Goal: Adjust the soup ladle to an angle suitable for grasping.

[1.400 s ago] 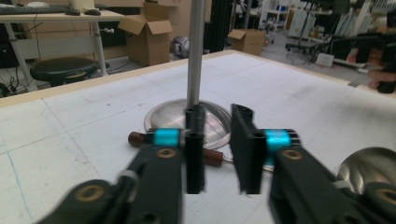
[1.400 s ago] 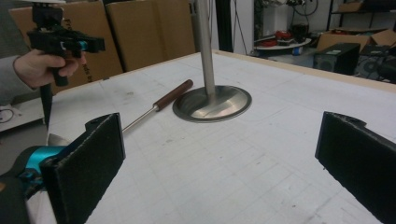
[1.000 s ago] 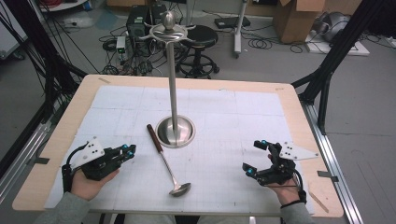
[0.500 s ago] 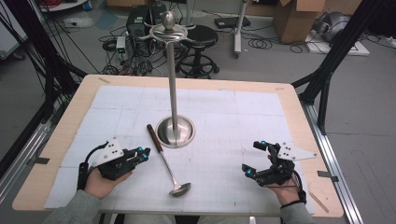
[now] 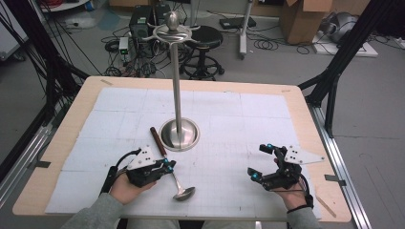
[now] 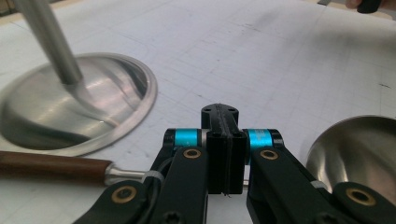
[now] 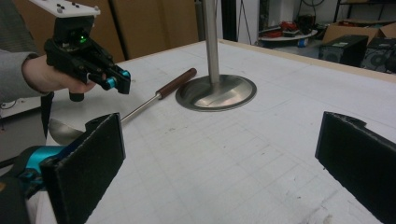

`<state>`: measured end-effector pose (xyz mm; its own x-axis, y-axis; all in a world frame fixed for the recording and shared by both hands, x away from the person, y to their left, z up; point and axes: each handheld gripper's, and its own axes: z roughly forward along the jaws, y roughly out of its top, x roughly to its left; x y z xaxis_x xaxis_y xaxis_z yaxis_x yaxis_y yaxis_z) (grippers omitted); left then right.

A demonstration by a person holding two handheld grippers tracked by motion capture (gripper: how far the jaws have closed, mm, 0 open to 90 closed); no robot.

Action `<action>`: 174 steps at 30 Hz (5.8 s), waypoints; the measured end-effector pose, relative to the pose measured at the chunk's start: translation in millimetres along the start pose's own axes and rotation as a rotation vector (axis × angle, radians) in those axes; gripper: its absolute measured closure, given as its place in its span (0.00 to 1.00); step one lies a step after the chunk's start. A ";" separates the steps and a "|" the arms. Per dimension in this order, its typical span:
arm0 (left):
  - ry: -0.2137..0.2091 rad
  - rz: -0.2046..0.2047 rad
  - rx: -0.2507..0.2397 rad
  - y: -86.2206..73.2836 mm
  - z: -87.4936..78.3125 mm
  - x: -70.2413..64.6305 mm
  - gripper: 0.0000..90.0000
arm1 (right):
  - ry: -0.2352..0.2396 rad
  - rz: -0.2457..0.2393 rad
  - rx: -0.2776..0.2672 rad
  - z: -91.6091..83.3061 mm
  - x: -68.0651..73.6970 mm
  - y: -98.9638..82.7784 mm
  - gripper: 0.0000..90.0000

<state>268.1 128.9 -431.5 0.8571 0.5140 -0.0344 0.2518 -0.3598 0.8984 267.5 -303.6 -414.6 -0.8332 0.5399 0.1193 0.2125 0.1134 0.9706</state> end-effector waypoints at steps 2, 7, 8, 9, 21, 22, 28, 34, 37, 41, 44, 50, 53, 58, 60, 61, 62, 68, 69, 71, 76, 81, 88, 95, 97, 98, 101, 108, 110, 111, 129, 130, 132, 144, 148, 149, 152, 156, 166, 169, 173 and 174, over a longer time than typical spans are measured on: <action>-0.008 0.002 0.008 0.4 3.1 -1.9 1.00 | -0.004 -0.006 -0.003 0.2 -0.8 0.0 0.01; -0.009 -0.005 0.086 -0.9 16.7 -5.2 1.00 | -0.001 -0.003 0.003 0.8 -0.8 -0.4 0.01; -0.017 -0.014 0.111 -1.6 21.6 -7.0 1.00 | 0.001 -0.003 0.010 0.9 -0.4 -0.5 0.01; -0.017 -0.014 0.111 -1.6 21.6 -7.0 1.00 | 0.000 -0.005 0.009 1.0 -0.4 -0.4 0.01; -0.069 0.019 0.194 -1.9 35.9 -23.7 1.00 | -0.018 -0.015 -0.008 -0.8 -0.8 0.3 0.01; -0.073 0.017 0.206 -2.3 37.0 -24.9 1.00 | -0.020 -0.015 -0.008 -1.2 -0.6 0.5 0.01; -0.077 -0.004 0.220 -2.5 36.1 -23.7 1.00 | -0.020 -0.005 -0.013 -2.3 -0.7 0.7 0.01; -0.098 -0.007 0.234 -4.3 29.8 -20.7 1.00 | -0.020 -0.016 -0.011 -2.5 -0.8 0.7 0.01; -0.102 0.008 0.237 -4.7 25.5 -20.3 1.00 | -0.024 -0.013 -0.010 -3.5 -0.6 0.7 0.01; -0.113 0.017 0.249 -10.4 13.8 -16.2 1.00 | -0.026 -0.017 -0.009 -4.1 -1.0 0.5 0.01; -0.107 0.006 0.263 -13.4 4.0 -10.9 1.00 | -0.026 -0.016 -0.009 -4.2 -1.0 0.5 0.01; -0.121 -0.023 0.272 -17.7 -5.8 -3.3 1.00 | -0.026 -0.016 -0.009 -4.4 -1.0 0.4 0.01; -0.121 -0.024 0.273 -17.8 -6.4 -3.3 1.00 | -0.025 -0.015 -0.009 -4.7 -0.9 0.4 0.01; -0.127 -0.027 0.280 -20.2 -12.4 -1.2 1.00 | -0.029 -0.017 -0.012 -5.4 -1.3 0.4 0.01; -0.130 -0.032 0.279 -23.0 -17.9 0.7 1.00 | -0.029 -0.017 -0.010 -5.5 -1.6 0.1 0.01; -0.126 -0.031 0.282 -23.9 -20.6 1.6 1.00 | -0.029 -0.015 -0.009 -5.5 -1.5 0.1 0.01; -0.123 -0.028 0.284 -25.5 -24.8 2.6 1.00 | -0.028 -0.012 -0.007 -5.3 -1.1 0.0 0.01; -0.123 -0.033 0.288 -31.0 -37.4 7.2 1.00 | -0.027 -0.015 0.005 -4.6 -1.7 -0.5 0.01; -0.125 -0.033 0.288 -32.2 -40.0 8.6 1.00 | -0.026 -0.013 0.007 -4.7 -1.5 -0.6 0.01; -0.130 -0.045 0.284 -36.1 -46.9 11.4 1.00 | -0.033 -0.014 0.000 -5.1 -2.0 -0.6 0.01; -0.137 -0.043 0.278 -42.3 -58.4 17.4 1.00 | -0.030 -0.009 -0.002 -5.9 -2.0 -0.5 0.01; -0.153 -0.033 0.269 -50.4 -73.8 26.5 1.00 | -0.031 -0.011 0.001 -5.8 -1.8 -0.6 0.01; -0.151 -0.043 0.263 -58.3 -89.9 36.4 1.00 | -0.032 -0.010 0.005 -5.2 -1.9 -0.9 0.01; -0.160 -0.086 0.267 -68.1 -110.0 49.9 1.00 | -0.031 -0.001 0.013 -4.4 -2.3 -1.9 0.01; -0.164 -0.096 0.266 -71.2 -116.2 54.2 1.00 | -0.031 -0.003 0.014 -4.4 -2.6 -1.9 0.01; -0.165 -0.099 0.265 -72.9 -119.4 55.9 1.00 | -0.032 -0.005 0.014 -4.1 -2.8 -2.1 0.01; -0.161 -0.113 0.261 -77.8 -129.0 59.4 1.00 | -0.034 -0.010 0.012 -3.5 -3.4 -2.6 0.01; -0.166 -0.122 0.260 -82.2 -137.9 62.4 1.00 | -0.038 -0.005 0.021 -2.9 -3.1 -3.1 0.01; -0.175 -0.118 0.265 -80.2 -135.3 62.1 1.00 | -0.038 -0.002 0.021 -2.5 -3.6 -3.3 0.01; -0.178 -0.117 0.263 -79.4 -133.4 61.5 1.00 | -0.038 -0.003 0.023 -2.7 -3.4 -3.2 0.01; 0.058 -0.167 0.147 -71.2 -134.3 91.8 1.00 | -0.037 -0.001 0.018 -3.0 -2.5 -2.6 0.01; 0.045 -0.190 0.155 -72.3 -132.7 96.1 1.00 | -0.037 -0.004 0.018 -3.0 -2.7 -2.6 0.01; 0.043 -0.187 0.146 -72.7 -131.5 101.1 1.00 | -0.037 0.002 0.020 -3.1 -2.5 -2.6 0.01; 0.073 -0.157 0.211 -76.8 -126.0 108.4 1.00 | -0.038 -0.005 0.019 -2.7 -2.7 -2.7 0.01; 0.077 -0.155 0.217 -75.9 -124.5 108.4 1.00 | -0.038 0.004 0.020 -3.1 -2.6 -2.7 0.01; 0.080 -0.155 0.214 -75.9 -124.0 107.8 1.00 | -0.038 0.004 0.020 -3.1 -2.6 -2.7 0.01; 0.082 -0.153 0.215 -75.7 -123.5 107.3 1.00 | -0.037 -0.003 0.019 -2.7 -2.7 -2.6 0.01; 0.080 -0.149 0.210 -75.7 -122.7 107.3 1.00 | -0.035 0.000 0.023 -1.9 -2.2 -2.6 0.01; 0.080 -0.133 0.201 -74.4 -117.8 104.8 1.00 | -0.036 -0.004 0.017 -2.1 -3.3 -2.3 0.01; 0.074 -0.148 0.196 -73.7 -115.2 102.7 1.00 | -0.030 -0.002 0.022 -1.5 -3.0 -2.4 0.01; 0.069 -0.141 0.196 -72.9 -113.0 100.3 1.00 | -0.030 -0.004 0.024 -1.1 -2.9 -2.3 0.01; 0.071 -0.139 0.197 -72.8 -112.9 100.0 1.00 | -0.031 -0.001 0.023 -1.2 -2.8 -2.2 0.01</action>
<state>284.8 294.5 -450.9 0.7762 0.6201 -0.1143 0.4534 -0.4230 0.7845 268.7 -306.3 -416.9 -0.8174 0.5652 0.1114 0.2237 0.1333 0.9655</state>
